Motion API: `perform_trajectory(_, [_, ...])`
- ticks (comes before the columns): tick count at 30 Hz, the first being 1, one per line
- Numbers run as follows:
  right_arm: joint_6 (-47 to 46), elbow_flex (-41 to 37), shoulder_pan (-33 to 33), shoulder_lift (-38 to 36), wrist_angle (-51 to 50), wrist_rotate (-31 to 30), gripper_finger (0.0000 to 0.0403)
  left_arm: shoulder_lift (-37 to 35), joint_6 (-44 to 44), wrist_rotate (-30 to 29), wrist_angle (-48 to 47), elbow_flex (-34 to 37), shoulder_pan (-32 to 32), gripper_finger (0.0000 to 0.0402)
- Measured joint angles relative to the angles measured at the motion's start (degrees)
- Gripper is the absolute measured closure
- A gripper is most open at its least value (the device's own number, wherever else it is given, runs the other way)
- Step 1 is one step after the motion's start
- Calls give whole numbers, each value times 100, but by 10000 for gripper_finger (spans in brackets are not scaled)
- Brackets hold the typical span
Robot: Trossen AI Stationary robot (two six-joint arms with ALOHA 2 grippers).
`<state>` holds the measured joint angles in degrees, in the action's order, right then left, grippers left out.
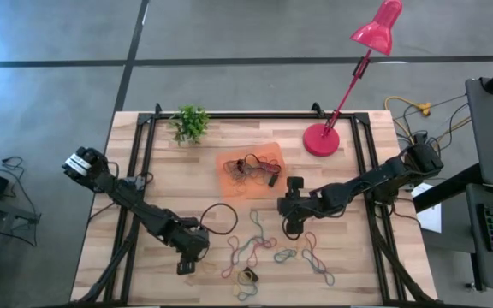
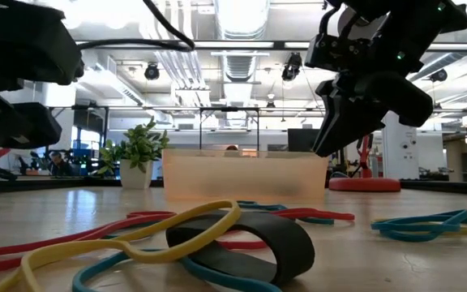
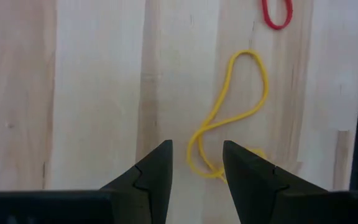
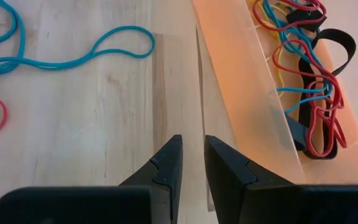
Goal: Pick and place rubber bands into bin
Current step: Put the yellow rubber band into the orange bin
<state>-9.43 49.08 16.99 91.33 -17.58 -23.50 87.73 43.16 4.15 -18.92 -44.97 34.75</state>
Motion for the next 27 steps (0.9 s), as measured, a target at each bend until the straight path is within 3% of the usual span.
perform_trajectory(27, [40,-13,0,-7,-15,-5,346,729,136,63,241,-212,288,278])
